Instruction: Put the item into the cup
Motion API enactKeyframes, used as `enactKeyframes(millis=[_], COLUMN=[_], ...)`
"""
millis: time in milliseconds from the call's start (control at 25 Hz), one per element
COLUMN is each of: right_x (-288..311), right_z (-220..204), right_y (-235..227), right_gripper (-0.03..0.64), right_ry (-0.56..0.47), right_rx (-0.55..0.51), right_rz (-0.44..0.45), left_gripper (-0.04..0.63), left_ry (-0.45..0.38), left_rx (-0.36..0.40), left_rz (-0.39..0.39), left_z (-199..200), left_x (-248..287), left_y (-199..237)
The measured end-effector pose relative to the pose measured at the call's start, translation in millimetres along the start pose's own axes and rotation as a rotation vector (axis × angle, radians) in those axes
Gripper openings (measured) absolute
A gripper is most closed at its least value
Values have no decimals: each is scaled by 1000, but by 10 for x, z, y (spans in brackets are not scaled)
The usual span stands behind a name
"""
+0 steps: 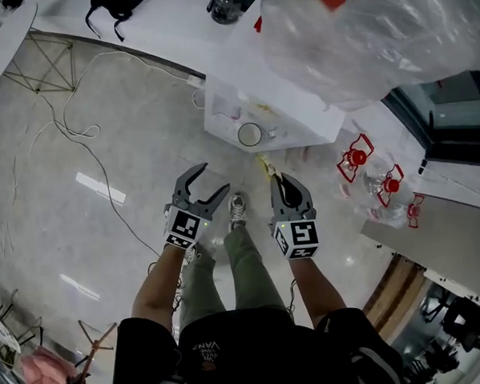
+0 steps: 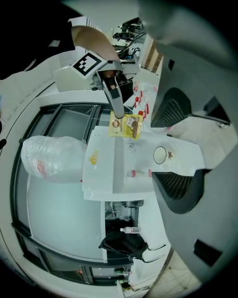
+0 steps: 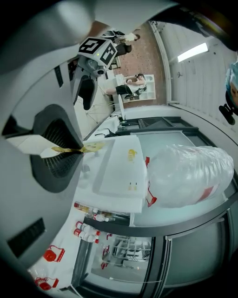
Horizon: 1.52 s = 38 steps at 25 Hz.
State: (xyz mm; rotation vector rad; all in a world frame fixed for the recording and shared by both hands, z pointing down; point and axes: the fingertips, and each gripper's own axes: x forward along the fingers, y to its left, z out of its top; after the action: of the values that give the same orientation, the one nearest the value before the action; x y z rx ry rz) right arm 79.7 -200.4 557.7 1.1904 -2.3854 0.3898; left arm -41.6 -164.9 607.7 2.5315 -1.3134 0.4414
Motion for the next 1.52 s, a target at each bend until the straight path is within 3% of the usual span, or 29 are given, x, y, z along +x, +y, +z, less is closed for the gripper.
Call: enactKeyframes(millis=[680,1520], right_x=[979,1694], right_z=[-499,-881], right_y=[-237,-345], right_gripper=[54,54], right_ry=[14,57], right_rx=[-82,-216], right_rz=[-2,50], left_gripper=[304,324], left_ry=[73,130], left_rx=[66,163], left_rz=[-91,-219], left_z=[-746,-1258], left_x=[1019,1878], left_y=[268,301])
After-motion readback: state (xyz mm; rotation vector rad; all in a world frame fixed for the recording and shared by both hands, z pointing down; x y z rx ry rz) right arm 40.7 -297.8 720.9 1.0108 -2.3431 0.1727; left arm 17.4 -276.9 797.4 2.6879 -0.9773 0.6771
